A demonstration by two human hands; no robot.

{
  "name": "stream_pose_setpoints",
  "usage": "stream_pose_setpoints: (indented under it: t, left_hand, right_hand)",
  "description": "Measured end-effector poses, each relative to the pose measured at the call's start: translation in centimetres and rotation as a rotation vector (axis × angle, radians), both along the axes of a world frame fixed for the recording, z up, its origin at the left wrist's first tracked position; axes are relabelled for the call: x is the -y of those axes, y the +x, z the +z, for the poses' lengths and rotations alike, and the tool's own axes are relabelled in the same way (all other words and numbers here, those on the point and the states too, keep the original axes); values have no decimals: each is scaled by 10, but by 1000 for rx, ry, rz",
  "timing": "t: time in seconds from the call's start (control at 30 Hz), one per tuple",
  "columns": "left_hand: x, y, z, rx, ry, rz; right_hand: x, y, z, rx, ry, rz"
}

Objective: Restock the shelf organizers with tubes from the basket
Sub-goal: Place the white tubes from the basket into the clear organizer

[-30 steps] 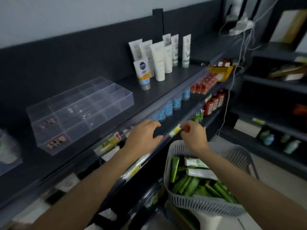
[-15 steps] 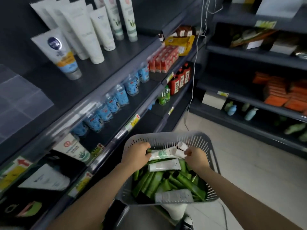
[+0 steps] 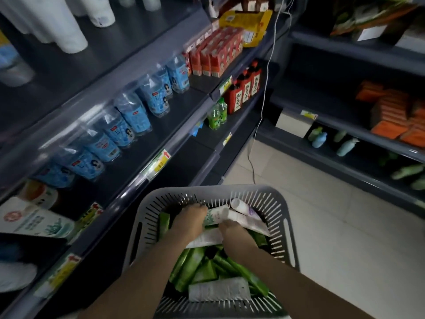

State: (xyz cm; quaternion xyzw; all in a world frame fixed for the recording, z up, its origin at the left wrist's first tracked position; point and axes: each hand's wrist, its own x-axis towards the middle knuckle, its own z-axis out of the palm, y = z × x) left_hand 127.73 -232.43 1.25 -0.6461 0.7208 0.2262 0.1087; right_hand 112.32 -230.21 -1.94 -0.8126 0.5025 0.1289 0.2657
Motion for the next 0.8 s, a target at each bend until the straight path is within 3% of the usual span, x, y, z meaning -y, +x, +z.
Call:
stream_pose_setpoints:
  t: [0.17,0.43,0.8]
  left_hand:
    - [4,-1,-5,130,-26,-38]
    - [-12,36,22,1,-121,145]
    - [-54,78,87,-292,-224,440]
  right_hand:
    - [-1,4,-14,44,-25,22]
    - [1,22,-2,-93,-87,131]
    - [14,22,103,246,18,-81]
